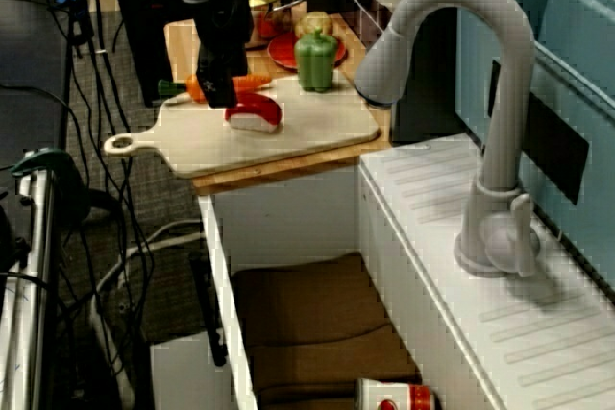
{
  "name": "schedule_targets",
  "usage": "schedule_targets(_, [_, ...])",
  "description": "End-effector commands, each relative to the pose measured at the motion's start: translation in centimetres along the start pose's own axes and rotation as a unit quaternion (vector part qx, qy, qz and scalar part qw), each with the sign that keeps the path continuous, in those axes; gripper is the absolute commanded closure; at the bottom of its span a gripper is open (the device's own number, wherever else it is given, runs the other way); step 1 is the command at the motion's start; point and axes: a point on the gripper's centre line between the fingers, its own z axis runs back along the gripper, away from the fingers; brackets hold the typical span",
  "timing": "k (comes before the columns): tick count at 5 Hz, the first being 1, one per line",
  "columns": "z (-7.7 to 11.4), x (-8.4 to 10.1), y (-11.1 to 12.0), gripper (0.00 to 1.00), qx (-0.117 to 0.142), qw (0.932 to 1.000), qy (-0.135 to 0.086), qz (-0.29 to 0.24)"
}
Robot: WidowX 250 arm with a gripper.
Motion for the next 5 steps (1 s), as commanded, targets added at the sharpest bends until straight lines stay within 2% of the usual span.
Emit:
schedule_targets(1, [0.4,1.2,1.1,0.0,0.018,0.9997,-0.015,-0.005])
schedule_targets(3, [-0.2,1.3,0.7,0.0,0.019,0.9996,-0.018,0.0])
schedule_targets(5, [-0.6,1.5,0.2,0.0,0.014,0.9999,-0.008,0.004])
